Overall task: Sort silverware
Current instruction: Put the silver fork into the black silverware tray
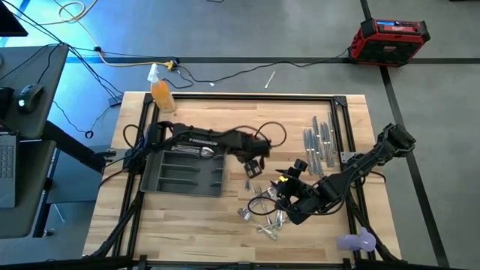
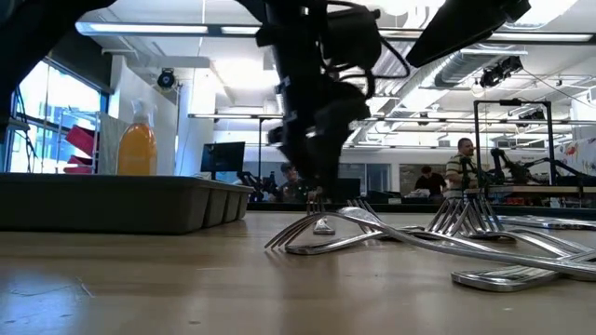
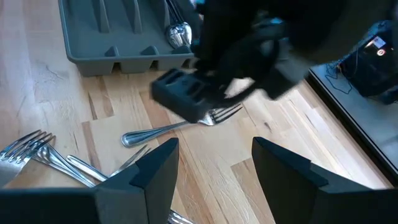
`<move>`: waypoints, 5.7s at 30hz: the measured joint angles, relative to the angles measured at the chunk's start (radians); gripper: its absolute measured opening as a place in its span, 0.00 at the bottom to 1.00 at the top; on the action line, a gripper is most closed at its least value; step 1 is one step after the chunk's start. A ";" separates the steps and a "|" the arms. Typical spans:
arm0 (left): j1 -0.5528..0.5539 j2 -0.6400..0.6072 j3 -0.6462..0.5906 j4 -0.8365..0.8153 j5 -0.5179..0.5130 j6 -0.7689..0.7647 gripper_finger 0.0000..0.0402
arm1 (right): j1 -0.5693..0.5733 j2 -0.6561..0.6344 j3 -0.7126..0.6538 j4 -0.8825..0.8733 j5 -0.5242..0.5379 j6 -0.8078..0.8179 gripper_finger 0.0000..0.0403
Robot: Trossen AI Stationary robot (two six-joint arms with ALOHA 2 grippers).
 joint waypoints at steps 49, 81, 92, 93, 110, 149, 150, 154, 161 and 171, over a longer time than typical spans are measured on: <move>0.001 0.002 -0.178 0.234 0.045 -0.238 0.56 | -0.001 0.000 0.000 0.009 0.000 0.001 0.48; -0.150 -0.077 0.133 -0.504 -0.122 0.512 0.00 | -0.002 0.000 0.000 0.013 0.000 0.000 0.48; -0.133 -0.408 -0.351 -0.386 -0.070 0.432 0.00 | -0.001 0.000 0.000 0.016 -0.004 0.009 0.48; -0.124 -0.449 -0.401 -0.348 -0.040 0.431 0.00 | -0.001 0.000 0.000 0.016 -0.004 0.009 0.48; 0.078 -0.698 -0.968 0.161 0.150 0.551 0.00 | -0.029 0.000 0.000 0.039 -0.004 0.008 0.48; -0.359 -0.566 -0.808 0.975 0.160 0.063 0.29 | -0.047 0.000 0.000 0.046 -0.030 0.008 0.48; -0.364 -0.538 -0.804 0.986 0.154 0.063 0.30 | -0.047 0.000 0.000 0.046 -0.030 0.008 0.48; -0.365 -0.417 -0.718 0.967 0.121 0.093 0.37 | -0.047 0.000 0.000 0.046 -0.030 0.008 0.48; -0.365 -0.216 -0.494 0.840 0.049 0.188 0.43 | -0.047 0.000 0.000 0.046 -0.030 0.008 0.48; -0.361 -0.051 -0.344 0.754 -0.021 0.150 0.43 | -0.046 0.000 0.000 0.039 -0.038 0.008 0.48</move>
